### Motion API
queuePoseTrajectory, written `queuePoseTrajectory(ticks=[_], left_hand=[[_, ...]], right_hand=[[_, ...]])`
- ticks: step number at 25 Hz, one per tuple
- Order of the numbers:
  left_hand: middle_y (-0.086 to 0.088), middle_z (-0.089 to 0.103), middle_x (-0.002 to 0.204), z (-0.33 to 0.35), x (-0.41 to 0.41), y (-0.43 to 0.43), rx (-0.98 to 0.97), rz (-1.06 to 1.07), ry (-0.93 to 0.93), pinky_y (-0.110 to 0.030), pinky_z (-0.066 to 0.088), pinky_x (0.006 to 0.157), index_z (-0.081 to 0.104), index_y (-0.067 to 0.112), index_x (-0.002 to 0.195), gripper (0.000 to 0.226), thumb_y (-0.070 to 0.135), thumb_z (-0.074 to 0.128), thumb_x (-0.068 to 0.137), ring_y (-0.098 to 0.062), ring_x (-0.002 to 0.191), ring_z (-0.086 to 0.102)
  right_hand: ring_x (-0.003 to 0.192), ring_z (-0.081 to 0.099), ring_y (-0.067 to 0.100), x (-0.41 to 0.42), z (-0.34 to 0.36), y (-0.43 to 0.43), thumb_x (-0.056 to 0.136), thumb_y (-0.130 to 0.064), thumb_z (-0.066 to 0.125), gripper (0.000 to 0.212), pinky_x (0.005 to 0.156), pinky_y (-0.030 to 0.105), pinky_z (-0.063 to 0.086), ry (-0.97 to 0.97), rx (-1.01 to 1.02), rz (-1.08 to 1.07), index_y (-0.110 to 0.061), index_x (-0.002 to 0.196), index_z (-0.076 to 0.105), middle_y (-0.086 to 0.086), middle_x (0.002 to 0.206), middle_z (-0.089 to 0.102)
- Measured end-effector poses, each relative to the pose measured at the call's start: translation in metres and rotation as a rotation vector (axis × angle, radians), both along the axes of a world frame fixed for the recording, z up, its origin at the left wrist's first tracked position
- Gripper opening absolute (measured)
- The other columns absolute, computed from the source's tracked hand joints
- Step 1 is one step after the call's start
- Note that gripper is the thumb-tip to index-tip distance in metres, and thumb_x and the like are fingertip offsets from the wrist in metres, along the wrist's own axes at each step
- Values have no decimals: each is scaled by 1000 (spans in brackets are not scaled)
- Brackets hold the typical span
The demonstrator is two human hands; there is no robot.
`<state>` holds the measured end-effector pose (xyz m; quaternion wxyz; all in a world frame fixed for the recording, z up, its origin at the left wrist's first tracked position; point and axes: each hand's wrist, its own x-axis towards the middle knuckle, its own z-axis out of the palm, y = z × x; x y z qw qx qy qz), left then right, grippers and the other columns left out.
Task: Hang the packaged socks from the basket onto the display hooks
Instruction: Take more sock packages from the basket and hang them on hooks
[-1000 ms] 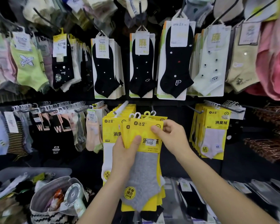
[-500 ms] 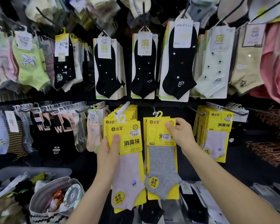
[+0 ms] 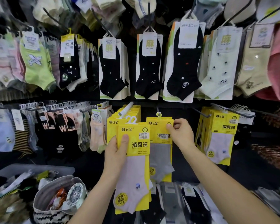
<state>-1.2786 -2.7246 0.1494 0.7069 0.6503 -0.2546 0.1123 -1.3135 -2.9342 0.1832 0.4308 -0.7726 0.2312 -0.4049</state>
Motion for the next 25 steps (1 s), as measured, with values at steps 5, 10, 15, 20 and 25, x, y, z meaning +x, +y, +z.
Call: queuePoseTrajectory(ticks=[5,10,15,20,25], left_hand=[[-7,72,98,-2,-7,-25,-56,-69,71,-44,54,84,64,17,97,21,34,54,90,-23,94,68],[5,71,98,-4,-12,-42,-101,-90,135,-36,55,82,64,24,93,14,36,56,89,-17,96,67],[-3,71,100,-6,-3,-22,-112,-15,122,-47,52,88,63,18,96,20,31,48,95,-24,98,66],[27,70,82,-3,-2,12,-55,28,-18,-11,52,63,65,39,85,26,26,46,96,4,77,67],[3,74,83,-6,-1,14,16,-6,-17,-16,53,64,66,14,89,24,29,48,94,-8,79,69]], right_hand=[[75,61,8,-23,-4,24,83,-38,65,16,66,19,48,-128,-5,329,-24,79,60,-6,80,65],[64,64,7,-30,-3,21,87,-21,64,14,58,18,51,-144,80,321,-16,75,58,1,72,70],[57,61,-1,-28,3,0,91,-22,59,15,45,10,41,-147,215,205,-17,76,57,-5,72,68],[76,67,17,-7,9,-4,89,-25,60,13,64,33,54,-77,168,174,-20,78,57,2,82,71],[81,67,20,11,1,-3,88,-26,61,15,68,35,55,-9,114,87,-19,76,56,6,88,70]])
